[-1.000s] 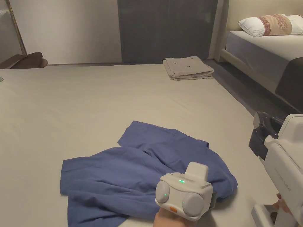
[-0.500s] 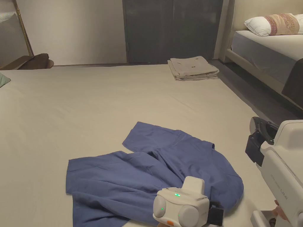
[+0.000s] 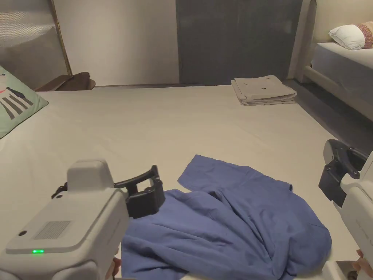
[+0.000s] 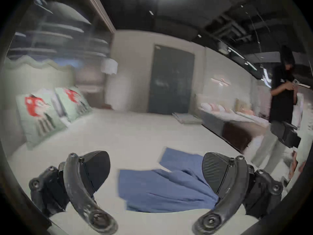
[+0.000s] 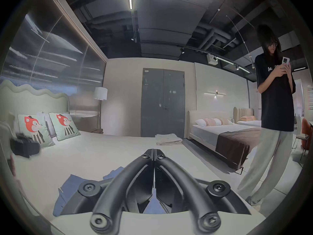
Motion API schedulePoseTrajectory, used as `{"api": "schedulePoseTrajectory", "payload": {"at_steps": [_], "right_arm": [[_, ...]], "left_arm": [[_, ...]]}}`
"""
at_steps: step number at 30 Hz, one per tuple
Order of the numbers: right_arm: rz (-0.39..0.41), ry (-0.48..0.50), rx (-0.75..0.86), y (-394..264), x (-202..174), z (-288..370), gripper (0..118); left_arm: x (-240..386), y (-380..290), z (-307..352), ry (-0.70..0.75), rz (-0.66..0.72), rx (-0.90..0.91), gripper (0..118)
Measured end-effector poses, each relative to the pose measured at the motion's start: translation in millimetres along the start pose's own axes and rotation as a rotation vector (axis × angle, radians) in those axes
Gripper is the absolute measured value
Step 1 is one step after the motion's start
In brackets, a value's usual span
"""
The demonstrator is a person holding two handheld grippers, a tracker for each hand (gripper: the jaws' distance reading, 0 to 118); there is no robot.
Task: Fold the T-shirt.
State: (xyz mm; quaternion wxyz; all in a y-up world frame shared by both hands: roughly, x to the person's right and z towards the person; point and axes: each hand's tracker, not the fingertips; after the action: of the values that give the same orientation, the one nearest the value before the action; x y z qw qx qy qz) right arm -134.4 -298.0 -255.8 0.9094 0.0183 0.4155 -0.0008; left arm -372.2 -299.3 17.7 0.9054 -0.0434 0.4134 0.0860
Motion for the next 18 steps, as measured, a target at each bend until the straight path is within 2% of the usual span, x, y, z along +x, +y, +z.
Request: {"api": "schedulePoseTrajectory", "payload": {"at_steps": [1, 2, 3, 4, 5, 6, 7, 14, 18], "right_arm": [[-0.003, 0.005, 0.000, -2, -3, -1, 0], [-0.003, 0.010, -0.002, -3, -5, -2, 0], [-0.005, 0.014, -0.005, -4, -8, -2, 0], [-0.007, 0.019, -0.010, -6, -10, -3, 0], [-0.010, 0.024, -0.014, -7, -12, -3, 0], [-0.013, 0.030, -0.017, -8, -13, -4, 0], [-0.012, 0.033, -0.020, -10, -15, -3, 0], [-0.003, 0.041, -0.030, -11, -16, -4, 0], [-0.004, 0.036, -0.047, -15, -14, -4, 0]], "left_arm": [[-11, 3, 9, 0.042, -0.017, 0.028, 91], [-18, 5, 16, 0.071, -0.032, 0.043, 70], [-24, 5, 23, 0.113, -0.050, 0.061, 41], [-28, 6, 29, 0.148, -0.066, 0.073, 41], [-32, 5, 33, 0.182, -0.064, 0.075, 30], [-37, 4, 36, 0.209, -0.051, 0.076, 12], [-42, 4, 40, 0.203, -0.026, 0.082, 1], [-33, -1, 36, 0.161, -0.045, -0.046, 0], [-22, -24, 16, 0.102, -0.060, -0.250, 0]]}}
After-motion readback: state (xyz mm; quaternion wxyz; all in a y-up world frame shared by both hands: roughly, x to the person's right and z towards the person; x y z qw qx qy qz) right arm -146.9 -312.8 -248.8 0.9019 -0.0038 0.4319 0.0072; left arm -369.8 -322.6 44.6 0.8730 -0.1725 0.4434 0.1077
